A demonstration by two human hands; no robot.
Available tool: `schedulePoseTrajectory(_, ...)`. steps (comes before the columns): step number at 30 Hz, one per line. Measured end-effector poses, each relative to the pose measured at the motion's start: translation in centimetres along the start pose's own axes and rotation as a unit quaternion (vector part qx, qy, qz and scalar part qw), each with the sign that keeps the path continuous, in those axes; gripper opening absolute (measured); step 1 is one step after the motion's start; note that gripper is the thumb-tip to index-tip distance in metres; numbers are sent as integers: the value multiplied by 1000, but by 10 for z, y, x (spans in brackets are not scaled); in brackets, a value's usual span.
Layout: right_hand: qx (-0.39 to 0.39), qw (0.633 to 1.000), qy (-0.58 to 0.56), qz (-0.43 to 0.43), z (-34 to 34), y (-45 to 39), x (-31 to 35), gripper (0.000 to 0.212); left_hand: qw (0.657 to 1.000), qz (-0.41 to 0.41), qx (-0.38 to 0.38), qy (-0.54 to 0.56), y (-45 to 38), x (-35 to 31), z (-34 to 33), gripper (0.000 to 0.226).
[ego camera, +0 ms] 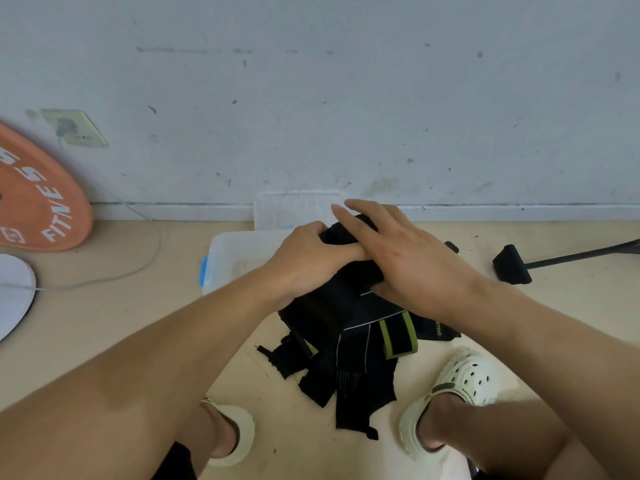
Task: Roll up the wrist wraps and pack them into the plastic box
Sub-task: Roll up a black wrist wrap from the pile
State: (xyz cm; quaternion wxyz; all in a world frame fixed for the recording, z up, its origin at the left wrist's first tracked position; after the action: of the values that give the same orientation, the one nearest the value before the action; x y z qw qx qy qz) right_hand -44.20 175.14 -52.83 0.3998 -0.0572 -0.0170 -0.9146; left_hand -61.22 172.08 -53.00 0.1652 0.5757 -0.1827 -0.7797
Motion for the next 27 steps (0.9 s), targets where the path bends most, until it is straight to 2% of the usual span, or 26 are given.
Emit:
schedulePoseTrajectory(3, 5, 987, -155, -37, 10, 1, -11, 117, 998, 19, -2, 53, -3, -4, 8, 57)
schedulePoseTrajectory(7, 29, 926, -348, -144, 23, 5, -24, 117, 995, -2, -5, 101, -6, -7, 11, 54)
schedulePoseTrajectory(9, 49, 894, -405, -186, 26, 6, -31, 108, 991, -17, 6, 130, -7, -9, 10, 50)
schedulePoseTrajectory(11, 63, 869, -452, -191, 27, 7, -35, 87, 986, -24, 19, 164, -7, -10, 10, 50)
schedulePoseTrajectory(15, 17, 819, -541, -191, 29, 5, -36, 55, 982, -26, 46, 179, -8, -11, 8, 52)
schedulePoseTrajectory(19, -16, 769, -613, -182, 27, 4, -38, 61, 985, -45, 80, 144, -9, -12, 11, 58)
schedulePoseTrajectory(21, -24, 769, -614, -174, 28, 3, -39, 65, 984, -52, 93, 139, -9, -12, 12, 61)
schedulePoseTrajectory(24, -26, 809, -567, -156, 31, 3, -38, 70, 980, -52, 115, 151, -9, -11, 11, 70)
schedulePoseTrajectory(27, -23, 823, -548, -147, 33, 3, -37, 71, 978, -51, 118, 164, -8, -12, 10, 74)
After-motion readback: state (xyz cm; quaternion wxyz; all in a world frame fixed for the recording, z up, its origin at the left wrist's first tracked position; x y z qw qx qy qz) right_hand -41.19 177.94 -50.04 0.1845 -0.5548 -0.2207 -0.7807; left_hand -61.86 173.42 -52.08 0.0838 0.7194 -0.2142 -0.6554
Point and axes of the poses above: each hand's wrist, its own y-axis away from the middle knuckle, its own z-axis out of the back of the hand, x = y × z, the point moved 1 cm from there along -y, towards the middle knuckle, and after that the axes turned 2 degrees about y, right-handed, at the moved point
